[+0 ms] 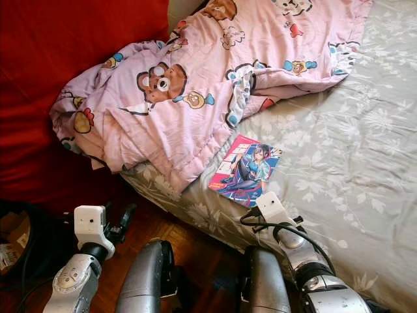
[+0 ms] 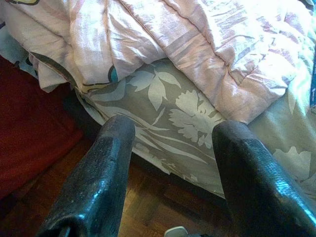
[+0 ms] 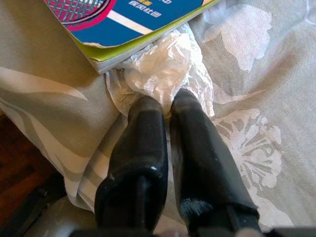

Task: Clean up the room

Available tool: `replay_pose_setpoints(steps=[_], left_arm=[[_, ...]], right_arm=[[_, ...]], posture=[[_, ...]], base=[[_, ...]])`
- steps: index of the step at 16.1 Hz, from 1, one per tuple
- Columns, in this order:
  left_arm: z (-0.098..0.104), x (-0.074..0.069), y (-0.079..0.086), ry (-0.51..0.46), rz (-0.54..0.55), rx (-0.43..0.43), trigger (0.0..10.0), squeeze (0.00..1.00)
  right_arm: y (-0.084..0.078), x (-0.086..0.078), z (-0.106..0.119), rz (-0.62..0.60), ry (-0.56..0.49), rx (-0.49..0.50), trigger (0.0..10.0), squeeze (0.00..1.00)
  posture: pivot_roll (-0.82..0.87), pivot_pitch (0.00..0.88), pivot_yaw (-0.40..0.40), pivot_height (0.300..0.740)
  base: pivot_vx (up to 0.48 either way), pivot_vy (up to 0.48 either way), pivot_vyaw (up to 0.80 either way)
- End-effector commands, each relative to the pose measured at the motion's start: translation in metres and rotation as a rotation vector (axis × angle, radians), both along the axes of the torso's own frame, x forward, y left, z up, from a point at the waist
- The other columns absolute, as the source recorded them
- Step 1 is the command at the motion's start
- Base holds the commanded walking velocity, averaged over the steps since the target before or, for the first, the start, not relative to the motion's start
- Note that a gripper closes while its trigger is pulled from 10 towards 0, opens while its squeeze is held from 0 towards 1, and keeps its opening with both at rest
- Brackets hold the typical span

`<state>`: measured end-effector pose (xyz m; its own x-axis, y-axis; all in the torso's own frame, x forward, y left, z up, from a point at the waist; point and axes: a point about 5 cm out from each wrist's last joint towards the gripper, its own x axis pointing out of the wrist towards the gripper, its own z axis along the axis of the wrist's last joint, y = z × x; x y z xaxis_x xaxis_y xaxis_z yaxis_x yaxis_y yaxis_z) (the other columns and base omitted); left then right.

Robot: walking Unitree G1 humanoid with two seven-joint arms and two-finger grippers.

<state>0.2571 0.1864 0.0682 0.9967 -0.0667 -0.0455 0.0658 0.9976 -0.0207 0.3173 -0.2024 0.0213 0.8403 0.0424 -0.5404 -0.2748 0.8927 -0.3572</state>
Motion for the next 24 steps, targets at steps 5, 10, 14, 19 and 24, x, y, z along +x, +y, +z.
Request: replay_pose_setpoints(steps=[5,10,14,19,24], left_arm=[[-0.004,-0.005,0.002,0.026,0.009,0.012,10.0,0.00],[-0.008,0.003,-0.005,0.025,0.006,0.000,10.0,0.00],[-0.011,0.002,-0.009,0.028,0.008,-0.012,10.0,0.00],[-0.016,0.002,-0.013,0.034,0.002,-0.020,10.0,0.00],[-0.019,0.001,-0.014,0.034,0.002,-0.025,10.0,0.00]], right_arm=[[0.001,-0.008,-0.010,-0.001,0.035,-0.001,0.0,0.00],[-0.011,-0.016,-0.011,-0.097,-0.051,0.035,0.0,0.00],[-0.012,-0.037,-0.017,-0.171,-0.182,0.165,0.0,0.00],[-0.010,-0.053,-0.008,-0.176,-0.307,0.251,0.0,0.00],[-0.008,-0.055,0.036,-0.247,-0.532,0.410,0.0,0.00]], posture=[[0.16,0.313,0.099,0.599],[0.12,0.289,0.074,0.599],[0.08,0.283,0.060,0.599],[0.05,0.276,0.050,0.599],[0.03,0.254,0.039,0.599]], base=[[0.000,0.000,0.00],[0.000,0.000,0.00],[0.000,0.000,0.00],[0.000,0.000,0.00],[0.000,0.000,0.00]])
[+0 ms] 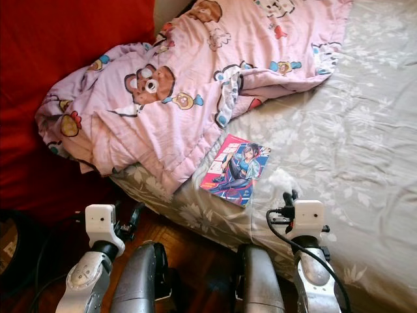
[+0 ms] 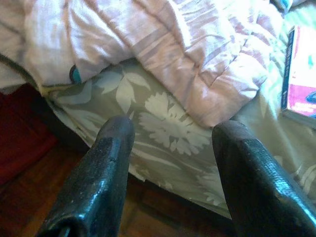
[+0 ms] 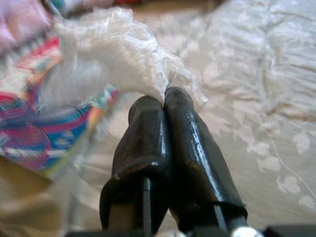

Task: Clean up the room

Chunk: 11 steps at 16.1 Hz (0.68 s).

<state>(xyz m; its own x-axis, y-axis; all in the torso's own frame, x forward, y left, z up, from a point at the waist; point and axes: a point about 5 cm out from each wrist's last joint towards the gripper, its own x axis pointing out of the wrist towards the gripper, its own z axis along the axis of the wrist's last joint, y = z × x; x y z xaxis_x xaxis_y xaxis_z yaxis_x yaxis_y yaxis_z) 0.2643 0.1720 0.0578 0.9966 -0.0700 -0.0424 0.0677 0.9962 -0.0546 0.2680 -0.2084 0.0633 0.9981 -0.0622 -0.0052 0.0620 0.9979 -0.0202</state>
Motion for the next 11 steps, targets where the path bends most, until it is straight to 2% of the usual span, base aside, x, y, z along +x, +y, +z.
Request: replay_pose_setpoints(steps=[1,2,3,5,8,11], left_arm=[[-0.010,-0.007,0.000,0.038,0.001,0.008,10.0,0.00],[-0.013,-0.008,-0.002,0.044,-0.002,0.007,10.0,0.00],[-0.015,-0.008,-0.004,0.046,-0.006,0.012,10.0,0.00],[-0.016,-0.009,-0.005,0.042,-0.015,0.020,10.0,0.00],[-0.025,-0.012,-0.002,0.064,0.004,0.020,10.0,0.00],[-0.046,-0.020,0.005,0.143,0.058,0.008,10.0,0.00]], right_arm=[[0.001,-0.009,-0.007,-0.021,0.035,0.069,3.6,0.00],[0.006,-0.013,-0.017,-0.038,0.077,0.114,10.0,0.00],[0.008,-0.016,-0.022,-0.054,0.099,0.127,10.0,0.00],[0.017,-0.020,-0.025,-0.093,0.087,0.228,10.0,0.00],[0.024,-0.020,-0.042,-0.055,0.176,0.189,10.0,0.00],[0.013,-0.027,-0.067,-0.065,0.293,0.176,10.0,0.00]], posture=[[0.02,0.248,0.037,0.599],[0.02,0.235,0.036,0.599],[0.03,0.230,0.033,0.599],[0.02,0.205,0.026,0.599],[0.02,0.179,0.012,0.628],[0.01,0.144,-0.007,0.668]], base=[[0.000,0.000,0.00],[0.000,0.000,0.00],[0.000,0.000,0.00],[0.000,0.000,0.00],[0.000,0.000,0.00],[0.000,0.000,0.00]])
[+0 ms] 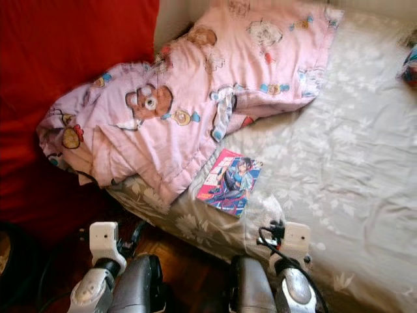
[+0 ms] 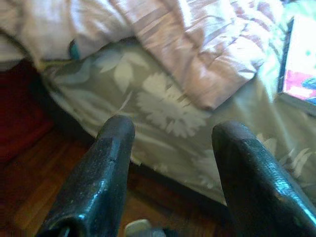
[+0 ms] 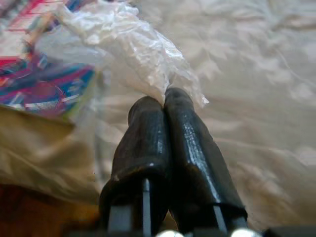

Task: Clean up the room

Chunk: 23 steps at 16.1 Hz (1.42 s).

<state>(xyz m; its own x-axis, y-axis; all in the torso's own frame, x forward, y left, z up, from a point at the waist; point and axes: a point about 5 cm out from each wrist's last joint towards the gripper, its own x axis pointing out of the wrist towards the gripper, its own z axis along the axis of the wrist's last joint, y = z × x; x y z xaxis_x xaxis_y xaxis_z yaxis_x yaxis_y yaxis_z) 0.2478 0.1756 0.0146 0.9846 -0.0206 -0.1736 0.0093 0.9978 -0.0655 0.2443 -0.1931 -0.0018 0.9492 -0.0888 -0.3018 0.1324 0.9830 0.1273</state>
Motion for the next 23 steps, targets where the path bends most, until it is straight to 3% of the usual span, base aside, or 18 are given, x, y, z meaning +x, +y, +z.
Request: replay_pose_setpoints(steps=[1,6,8,11,17,20,23], left_arm=[[-0.014,-0.008,0.005,0.064,0.020,0.009,10.0,0.00],[-0.047,-0.023,0.016,0.238,0.091,-0.016,10.0,0.00],[-0.056,-0.028,0.015,0.297,0.082,-0.016,10.0,0.00],[-0.078,-0.048,0.020,0.483,0.097,-0.007,10.0,0.00],[-0.093,-0.072,0.032,0.605,0.171,-0.030,10.0,0.00],[-0.095,-0.075,0.030,0.621,0.165,-0.030,10.0,0.00],[-0.094,-0.073,0.030,0.615,0.162,-0.032,10.0,0.00]], right_arm=[[-0.004,-0.004,-0.011,-0.001,0.055,-0.004,10.0,0.00],[-0.006,0.001,-0.028,0.034,0.192,-0.048,10.0,0.00],[-0.009,0.000,-0.031,0.020,0.211,-0.041,10.0,0.00],[-0.016,-0.017,-0.047,-0.057,0.327,-0.007,10.0,0.00],[-0.012,-0.054,-0.073,-0.077,0.496,0.019,10.0,0.00],[-0.010,-0.056,-0.074,-0.032,0.498,-0.033,10.0,0.00],[-0.009,-0.055,-0.073,-0.026,0.499,-0.030,10.0,0.00]], posture=[[0.00,0.121,-0.012,0.683],[0.00,0.066,-0.029,0.740],[0.01,0.058,-0.030,0.740],[0.01,0.043,-0.023,0.740],[0.00,0.010,-0.002,0.740],[-0.01,0.000,0.001,0.740],[-0.01,0.018,0.003,0.740]], base=[[0.000,0.000,0.00],[0.000,0.000,0.00],[0.000,0.000,0.00],[0.000,0.000,0.00],[0.000,0.000,0.00],[0.000,0.000,0.00],[0.000,0.000,0.80]])
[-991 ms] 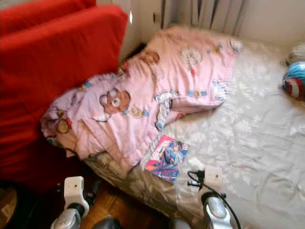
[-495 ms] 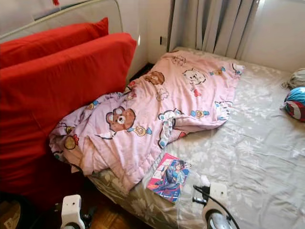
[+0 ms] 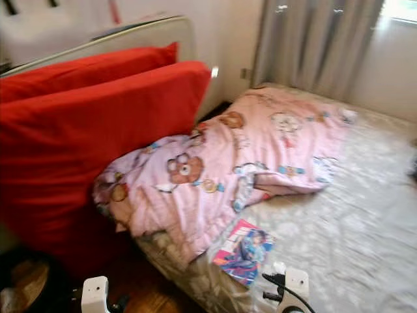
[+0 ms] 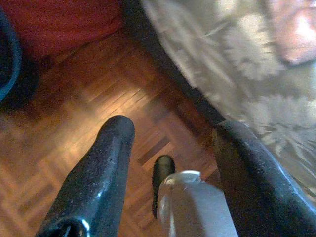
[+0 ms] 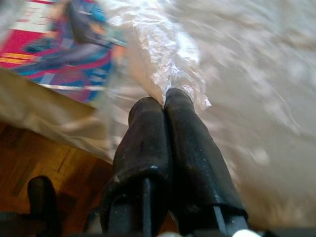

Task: Clean up the room

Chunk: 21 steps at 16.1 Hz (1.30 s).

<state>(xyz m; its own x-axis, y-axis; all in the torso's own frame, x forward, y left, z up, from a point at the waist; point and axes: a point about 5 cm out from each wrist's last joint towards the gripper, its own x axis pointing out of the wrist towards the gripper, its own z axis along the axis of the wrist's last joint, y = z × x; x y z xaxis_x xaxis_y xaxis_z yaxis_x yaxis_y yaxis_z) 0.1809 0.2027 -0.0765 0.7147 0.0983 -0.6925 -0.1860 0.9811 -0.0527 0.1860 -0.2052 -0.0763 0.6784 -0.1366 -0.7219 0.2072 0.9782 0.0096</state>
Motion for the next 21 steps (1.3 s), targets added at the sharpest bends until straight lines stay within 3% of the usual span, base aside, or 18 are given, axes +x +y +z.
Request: replay_pose_setpoints(steps=[1,11,18,21], left_arm=[[-0.0022,-0.0044,0.0023,0.020,0.004,0.005,10.0,0.00],[0.0013,0.0041,0.0037,0.015,0.011,0.012,10.0,0.00],[-0.0010,-0.0004,0.0047,0.035,0.011,0.012,10.0,0.00],[-0.0028,-0.0040,0.0049,0.047,0.010,0.010,10.0,0.00]], right_arm=[[0.0041,0.0049,0.0019,0.015,-0.014,0.004,10.0,0.00],[0.0064,0.0082,0.0022,-0.049,-0.007,0.043,10.0,0.00],[0.0090,0.0025,-0.0010,-0.010,0.014,0.015,10.0,0.00],[0.0098,0.0014,-0.0017,-0.009,0.016,0.023,10.0,0.00]], posture=[[-0.01,0.027,0.002,0.740],[0.00,0.136,0.007,0.740],[0.00,0.159,0.012,0.740],[0.00,0.162,0.013,0.740]], base=[[0.000,0.000,0.80],[0.000,0.000,0.05],[0.000,0.000,0.00],[0.000,0.182,0.53]])
